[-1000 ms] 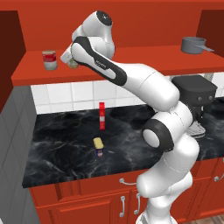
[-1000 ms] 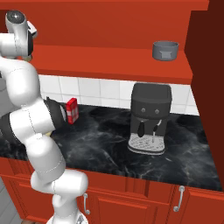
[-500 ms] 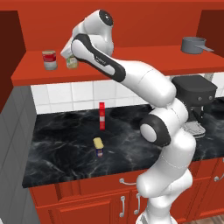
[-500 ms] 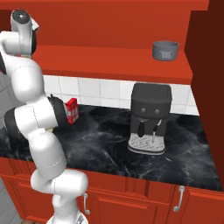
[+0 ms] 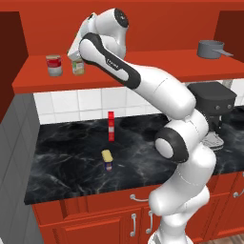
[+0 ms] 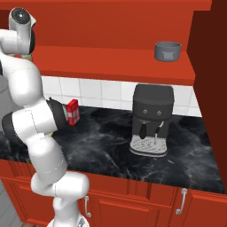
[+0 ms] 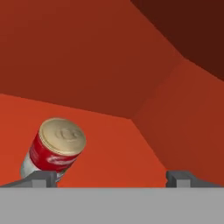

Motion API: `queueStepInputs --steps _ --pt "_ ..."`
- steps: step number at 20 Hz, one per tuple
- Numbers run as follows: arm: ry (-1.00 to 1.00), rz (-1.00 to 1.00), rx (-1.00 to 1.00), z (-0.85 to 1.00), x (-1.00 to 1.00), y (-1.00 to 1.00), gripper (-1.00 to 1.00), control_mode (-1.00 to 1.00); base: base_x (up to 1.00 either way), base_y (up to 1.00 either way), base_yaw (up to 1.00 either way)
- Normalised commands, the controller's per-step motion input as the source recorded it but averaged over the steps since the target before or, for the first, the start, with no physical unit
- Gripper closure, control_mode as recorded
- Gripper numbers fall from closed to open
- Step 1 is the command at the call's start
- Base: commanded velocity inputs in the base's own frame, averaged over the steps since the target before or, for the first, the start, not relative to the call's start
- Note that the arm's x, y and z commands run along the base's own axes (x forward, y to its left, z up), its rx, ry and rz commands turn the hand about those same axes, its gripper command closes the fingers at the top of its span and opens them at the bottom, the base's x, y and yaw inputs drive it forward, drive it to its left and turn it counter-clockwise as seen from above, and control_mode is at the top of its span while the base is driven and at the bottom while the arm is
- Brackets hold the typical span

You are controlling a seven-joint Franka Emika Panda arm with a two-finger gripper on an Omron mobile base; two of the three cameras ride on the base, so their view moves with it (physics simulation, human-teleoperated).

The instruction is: Pick the cans from the counter and place them in their designated side in the cabinet.

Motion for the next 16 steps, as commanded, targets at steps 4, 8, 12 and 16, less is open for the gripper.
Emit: queueStepInputs --steps 4,8,12,16 --pt "-0.21 0.07 0.01 -0.07 -0.45 0.0 -1.0 -1.0 0.0 0.0 0.0" --pt "-0.21 0.07 0.0 -0.02 -0.52 0.0 -1.0 -1.0 0.0 0.0 0.0" --pt "-0.19 0.06 0.0 0.03 -0.57 -0.14 -1.0 -1.0 0.0 0.0 0.0" --pt "-0.07 0.01 0.0 0.14 -0.55 -0.27 -1.0 -1.0 0.0 0.0 0.0"
